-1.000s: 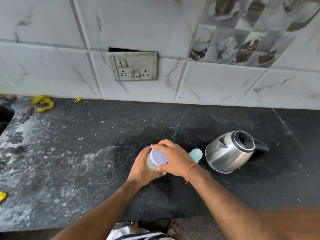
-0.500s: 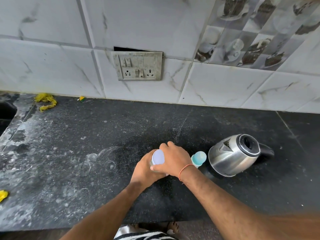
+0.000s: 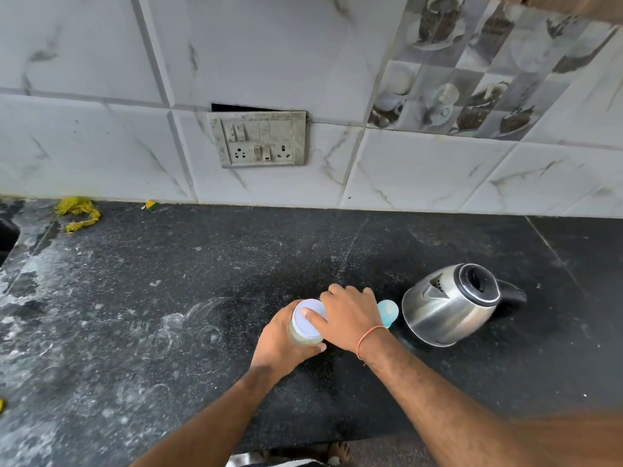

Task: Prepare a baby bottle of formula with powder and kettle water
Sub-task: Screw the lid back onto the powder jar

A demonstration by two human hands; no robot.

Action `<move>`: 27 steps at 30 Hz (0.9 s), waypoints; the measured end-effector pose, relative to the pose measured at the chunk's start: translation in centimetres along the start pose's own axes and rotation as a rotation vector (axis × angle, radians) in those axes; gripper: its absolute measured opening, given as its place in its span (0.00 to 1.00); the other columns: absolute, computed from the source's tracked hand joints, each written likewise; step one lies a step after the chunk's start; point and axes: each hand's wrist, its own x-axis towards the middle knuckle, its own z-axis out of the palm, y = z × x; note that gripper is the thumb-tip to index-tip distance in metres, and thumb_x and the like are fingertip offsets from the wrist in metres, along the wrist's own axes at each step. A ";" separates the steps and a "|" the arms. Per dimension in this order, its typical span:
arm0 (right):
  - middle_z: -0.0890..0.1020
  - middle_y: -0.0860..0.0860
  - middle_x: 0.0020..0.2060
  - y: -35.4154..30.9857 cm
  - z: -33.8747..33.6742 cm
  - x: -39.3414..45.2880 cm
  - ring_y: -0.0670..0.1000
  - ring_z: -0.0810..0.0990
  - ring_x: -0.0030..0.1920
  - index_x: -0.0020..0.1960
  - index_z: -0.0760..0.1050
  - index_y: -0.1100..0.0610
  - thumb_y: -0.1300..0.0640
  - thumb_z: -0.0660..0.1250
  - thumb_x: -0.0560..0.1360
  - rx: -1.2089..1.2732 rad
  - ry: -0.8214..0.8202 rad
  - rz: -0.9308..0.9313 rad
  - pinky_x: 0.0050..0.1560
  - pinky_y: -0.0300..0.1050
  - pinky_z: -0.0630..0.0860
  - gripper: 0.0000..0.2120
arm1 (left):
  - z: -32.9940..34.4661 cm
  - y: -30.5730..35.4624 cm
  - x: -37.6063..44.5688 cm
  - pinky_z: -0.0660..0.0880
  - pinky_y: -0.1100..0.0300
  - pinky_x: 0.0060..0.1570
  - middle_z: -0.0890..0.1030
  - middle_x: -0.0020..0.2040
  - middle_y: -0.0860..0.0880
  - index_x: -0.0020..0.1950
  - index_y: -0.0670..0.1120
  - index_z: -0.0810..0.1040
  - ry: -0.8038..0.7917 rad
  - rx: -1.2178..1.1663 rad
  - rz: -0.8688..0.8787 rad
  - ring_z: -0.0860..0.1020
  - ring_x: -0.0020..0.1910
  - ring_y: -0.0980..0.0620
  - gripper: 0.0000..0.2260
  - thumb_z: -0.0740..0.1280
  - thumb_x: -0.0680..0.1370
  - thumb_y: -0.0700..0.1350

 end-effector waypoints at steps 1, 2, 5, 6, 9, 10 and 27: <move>0.80 0.49 0.63 0.0 0.1 -0.1 0.58 0.81 0.59 0.68 0.78 0.51 0.30 0.54 0.84 0.027 0.021 -0.029 0.57 0.58 0.73 0.29 | 0.0 0.0 0.0 0.81 0.51 0.66 0.82 0.65 0.63 0.73 0.64 0.75 -0.004 0.002 -0.004 0.81 0.64 0.59 0.40 0.85 0.63 0.61; 0.78 0.48 0.68 0.0 0.1 -0.2 0.58 0.80 0.62 0.74 0.75 0.49 0.32 0.55 0.84 0.064 0.031 -0.072 0.57 0.59 0.74 0.29 | 0.0 0.0 0.0 0.82 0.50 0.65 0.82 0.65 0.63 0.73 0.64 0.75 -0.008 0.007 -0.004 0.82 0.64 0.58 0.40 0.85 0.63 0.61; 0.75 0.46 0.74 -0.2 0.0 -0.3 0.58 0.78 0.66 0.80 0.69 0.47 0.35 0.56 0.85 0.102 -0.024 -0.153 0.58 0.58 0.74 0.28 | 0.1 0.2 0.0 0.82 0.51 0.64 0.83 0.63 0.62 0.73 0.63 0.75 -0.013 0.015 0.001 0.83 0.62 0.58 0.39 0.85 0.64 0.60; 0.77 0.48 0.71 -0.3 -0.1 -0.4 0.58 0.79 0.65 0.78 0.71 0.48 0.35 0.56 0.86 0.077 -0.037 -0.127 0.57 0.58 0.74 0.27 | 0.1 0.2 0.0 0.82 0.51 0.64 0.83 0.63 0.62 0.73 0.62 0.75 -0.006 0.015 0.003 0.82 0.62 0.59 0.39 0.85 0.64 0.59; 0.80 0.51 0.61 -0.4 -0.4 -0.5 0.58 0.80 0.60 0.68 0.77 0.52 0.34 0.53 0.86 0.044 -0.031 0.024 0.54 0.58 0.73 0.27 | 0.1 0.1 0.1 0.82 0.52 0.64 0.83 0.63 0.63 0.72 0.64 0.76 0.004 0.019 0.009 0.82 0.62 0.59 0.40 0.86 0.63 0.59; 0.79 0.51 0.61 -0.3 -0.5 -0.5 0.58 0.80 0.60 0.67 0.77 0.53 0.34 0.53 0.86 0.053 -0.026 0.043 0.54 0.58 0.74 0.27 | 0.1 0.0 0.1 0.82 0.53 0.64 0.83 0.64 0.64 0.72 0.64 0.75 0.003 0.019 0.009 0.82 0.62 0.60 0.40 0.86 0.63 0.60; 0.79 0.53 0.64 0.2 0.0 -0.7 0.61 0.80 0.61 0.72 0.73 0.53 0.32 0.57 0.85 0.160 -0.116 0.031 0.58 0.59 0.80 0.28 | 0.3 -0.1 0.0 0.82 0.56 0.63 0.83 0.64 0.64 0.72 0.65 0.75 0.006 0.005 0.010 0.82 0.62 0.60 0.39 0.87 0.64 0.57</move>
